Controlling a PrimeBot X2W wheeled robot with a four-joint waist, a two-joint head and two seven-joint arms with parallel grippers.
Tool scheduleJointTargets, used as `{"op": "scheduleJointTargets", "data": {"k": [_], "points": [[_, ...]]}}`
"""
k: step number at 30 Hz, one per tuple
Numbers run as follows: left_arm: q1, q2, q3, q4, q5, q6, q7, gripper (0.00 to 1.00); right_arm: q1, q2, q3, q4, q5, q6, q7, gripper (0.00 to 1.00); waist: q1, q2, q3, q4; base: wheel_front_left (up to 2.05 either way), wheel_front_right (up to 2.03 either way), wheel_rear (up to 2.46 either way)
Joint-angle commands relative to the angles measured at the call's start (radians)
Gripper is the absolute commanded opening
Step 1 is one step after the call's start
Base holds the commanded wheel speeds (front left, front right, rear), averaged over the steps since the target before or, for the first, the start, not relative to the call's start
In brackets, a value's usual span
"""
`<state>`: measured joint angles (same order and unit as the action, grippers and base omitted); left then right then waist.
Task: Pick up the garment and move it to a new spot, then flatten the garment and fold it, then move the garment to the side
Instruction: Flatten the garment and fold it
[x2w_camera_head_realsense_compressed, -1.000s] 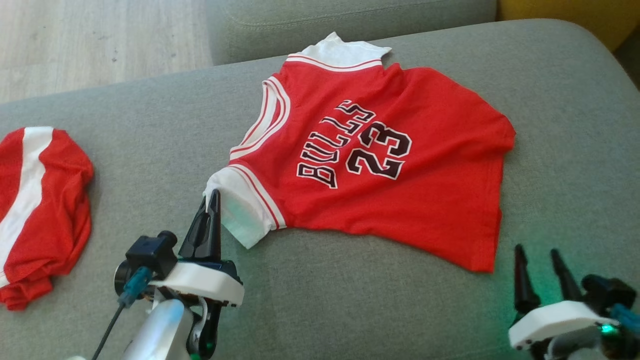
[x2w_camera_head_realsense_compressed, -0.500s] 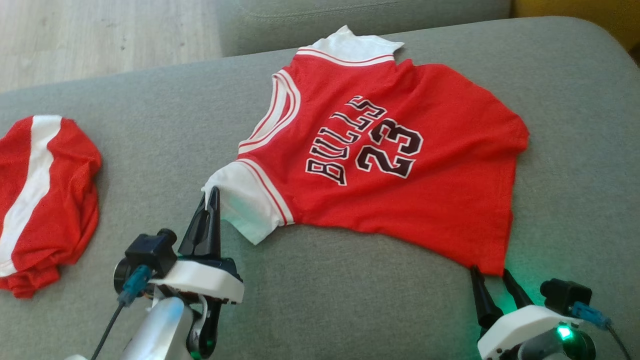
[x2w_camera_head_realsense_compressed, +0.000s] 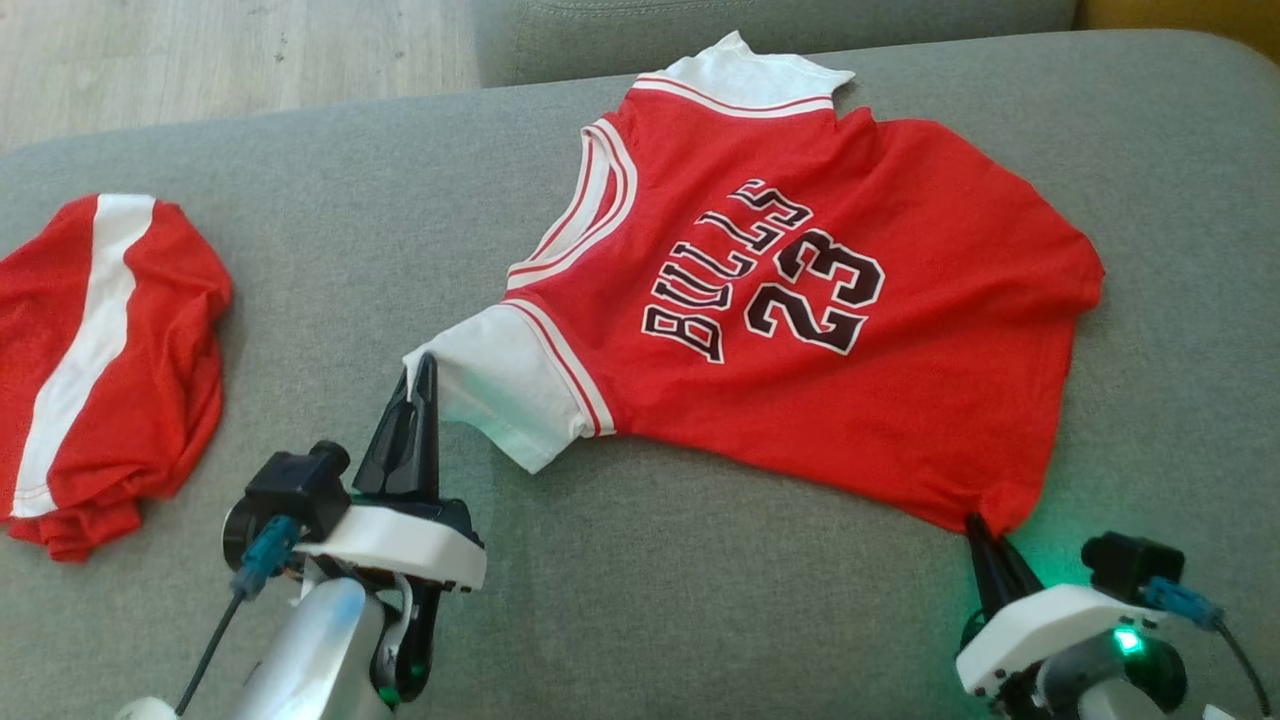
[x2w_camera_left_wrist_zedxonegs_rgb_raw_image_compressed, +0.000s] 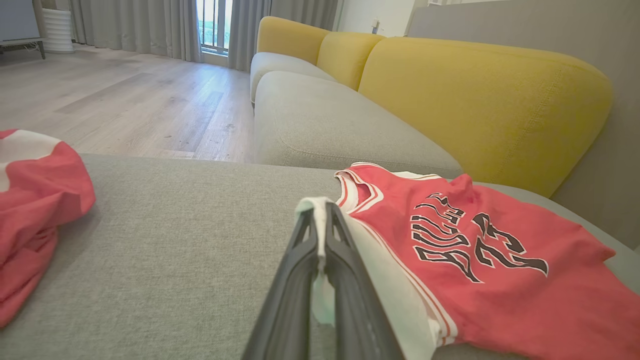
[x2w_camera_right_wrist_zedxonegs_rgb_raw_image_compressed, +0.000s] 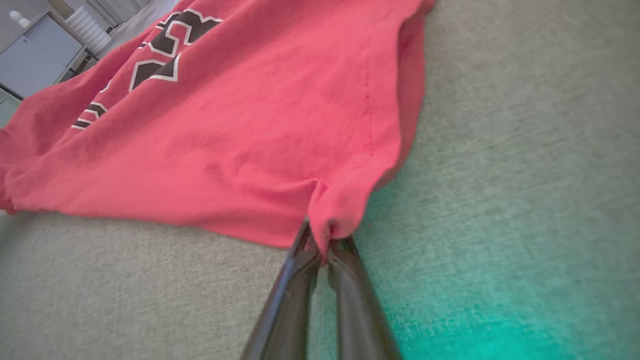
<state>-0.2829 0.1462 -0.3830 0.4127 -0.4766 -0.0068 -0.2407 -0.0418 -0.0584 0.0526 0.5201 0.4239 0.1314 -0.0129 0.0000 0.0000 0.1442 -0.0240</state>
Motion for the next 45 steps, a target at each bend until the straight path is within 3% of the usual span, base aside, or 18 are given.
{"op": "scheduleJointTargets", "data": {"k": [1, 7, 12, 17, 26, 37, 45], "points": [[-0.042, 0.021, 0.033, -0.033, 0.005, 0.009, -0.015, 0.0, -0.015, 0.008, 0.048, 0.017, 0.003, -0.001, 0.019, 0.0, 0.0, 0.0, 0.0, 0.001, 0.0, 0.0, 0.0], [-0.033, 0.019, 0.039, -0.034, -0.009, 0.01, -0.016, 0.0, -0.045, 0.008, 0.038, -0.022, -0.017, -0.001, -0.025, 0.0, 0.0, 0.0, -0.022, -0.006, 0.0, 0.0, 0.0], [-0.029, 0.009, 0.067, -0.066, -0.065, -0.013, -0.015, 0.0, -0.11, 0.006, 0.002, -0.174, -0.092, -0.001, -0.049, 0.0, 0.0, 0.0, -0.061, -0.021, 0.0, 0.0, 0.0], [-0.064, 0.004, 0.103, -0.136, -0.122, -0.027, -0.002, 0.0, -0.202, -0.041, -0.024, -0.357, -0.134, -0.001, -0.019, 0.0, 0.0, 0.0, -0.093, -0.027, 0.0, 0.0, 0.0], [-0.112, -0.008, 0.144, -0.3, -0.175, -0.002, 0.026, 0.0, -0.333, -0.103, -0.049, -0.576, -0.151, -0.001, 0.055, 0.0, 0.0, 0.0, -0.133, -0.022, 0.0, 0.0, 0.0], [0.014, -0.013, 0.183, -0.573, -0.219, 0.057, 0.032, 0.0, -0.188, -0.074, -0.106, -0.78, -0.162, -0.001, 0.122, 0.0, 0.0, 0.0, -0.16, -0.007, 0.0, 0.0, 0.0], [0.028, 0.007, 0.194, -0.679, -0.229, 0.096, 0.092, 0.0, -0.14, -0.072, -0.117, -0.852, -0.178, -0.001, 0.173, 0.0, 0.0, 0.0, -0.119, -0.004, 0.0, 0.0, 0.0]]}}
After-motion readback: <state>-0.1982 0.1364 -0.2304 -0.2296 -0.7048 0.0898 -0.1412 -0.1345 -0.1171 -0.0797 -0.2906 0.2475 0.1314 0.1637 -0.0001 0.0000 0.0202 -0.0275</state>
